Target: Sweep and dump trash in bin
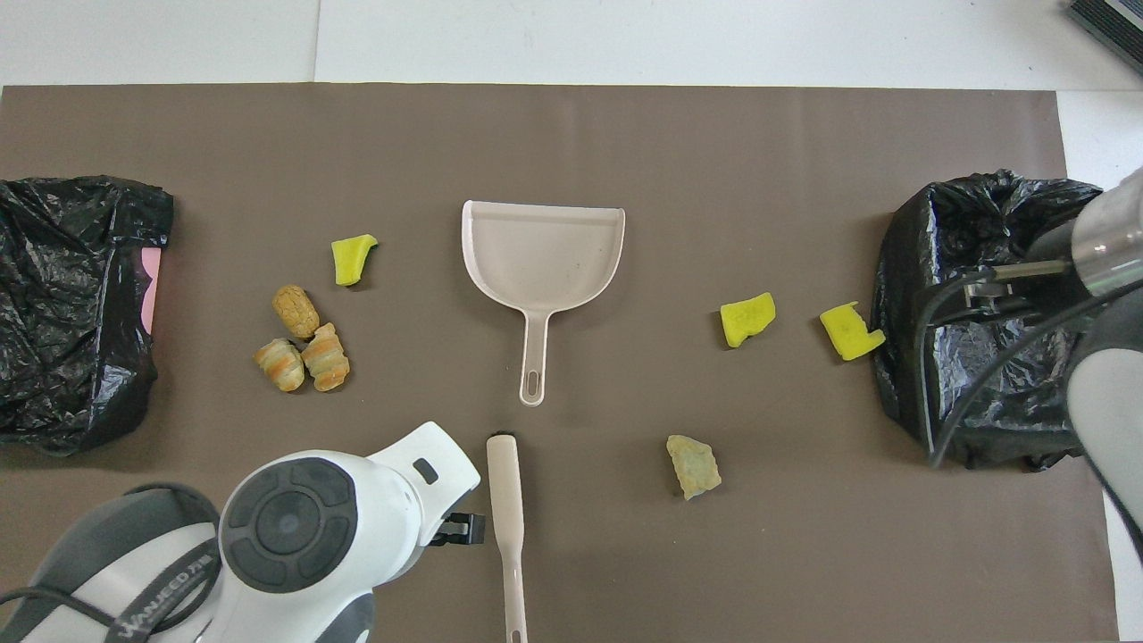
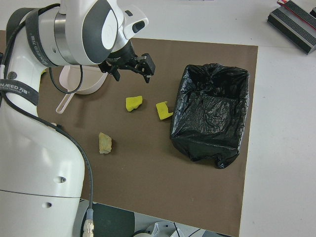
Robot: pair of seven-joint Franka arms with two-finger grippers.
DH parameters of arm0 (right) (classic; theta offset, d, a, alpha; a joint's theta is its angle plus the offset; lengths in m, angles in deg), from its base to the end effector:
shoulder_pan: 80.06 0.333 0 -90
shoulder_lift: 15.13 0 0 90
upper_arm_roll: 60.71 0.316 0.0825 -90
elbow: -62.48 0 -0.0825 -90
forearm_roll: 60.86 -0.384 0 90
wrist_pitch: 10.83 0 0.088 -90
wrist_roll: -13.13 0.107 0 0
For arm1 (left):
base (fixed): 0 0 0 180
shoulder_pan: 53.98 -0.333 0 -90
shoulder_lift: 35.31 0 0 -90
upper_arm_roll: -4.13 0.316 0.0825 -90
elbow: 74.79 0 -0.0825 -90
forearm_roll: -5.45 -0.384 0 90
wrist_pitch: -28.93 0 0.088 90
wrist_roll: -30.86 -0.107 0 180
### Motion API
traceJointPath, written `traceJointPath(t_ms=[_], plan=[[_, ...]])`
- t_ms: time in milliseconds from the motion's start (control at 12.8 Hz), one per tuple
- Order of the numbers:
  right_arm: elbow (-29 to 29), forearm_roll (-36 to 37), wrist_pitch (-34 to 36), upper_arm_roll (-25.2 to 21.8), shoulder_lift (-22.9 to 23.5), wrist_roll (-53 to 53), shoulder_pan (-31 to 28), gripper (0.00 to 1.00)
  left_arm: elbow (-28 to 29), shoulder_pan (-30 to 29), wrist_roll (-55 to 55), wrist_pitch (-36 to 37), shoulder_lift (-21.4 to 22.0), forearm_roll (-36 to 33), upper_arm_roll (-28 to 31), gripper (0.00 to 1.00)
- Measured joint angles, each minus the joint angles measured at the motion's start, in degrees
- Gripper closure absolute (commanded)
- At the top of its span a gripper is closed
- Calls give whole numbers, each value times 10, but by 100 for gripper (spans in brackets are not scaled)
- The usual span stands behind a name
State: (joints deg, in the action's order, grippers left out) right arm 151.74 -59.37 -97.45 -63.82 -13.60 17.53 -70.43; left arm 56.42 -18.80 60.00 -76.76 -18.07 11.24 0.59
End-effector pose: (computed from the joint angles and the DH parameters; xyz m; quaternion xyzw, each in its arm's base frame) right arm 0.5527 0.0606 0.6108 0.9991 0.0182 -0.0349 0.0171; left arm 0.3388 -0.2832 0.4600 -0.9946 0.0641 0.0814 0.0083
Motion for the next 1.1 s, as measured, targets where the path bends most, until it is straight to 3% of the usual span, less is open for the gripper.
traceJointPath(t_ms=[392,627,1019,1097], plan=[[2,-35,-89,2,75,92,68,0,79,101,104,-153,-35,7,0,0],[-4,-49,-125,3,116,166,119,0,109,153,152,-204,-55,8,0,0],[-23,-72,-195,4,190,252,183,0,138,172,167,-233,-61,19,0,0],[-34,-72,-197,4,205,261,191,0,139,174,167,-236,-61,21,0,18]])
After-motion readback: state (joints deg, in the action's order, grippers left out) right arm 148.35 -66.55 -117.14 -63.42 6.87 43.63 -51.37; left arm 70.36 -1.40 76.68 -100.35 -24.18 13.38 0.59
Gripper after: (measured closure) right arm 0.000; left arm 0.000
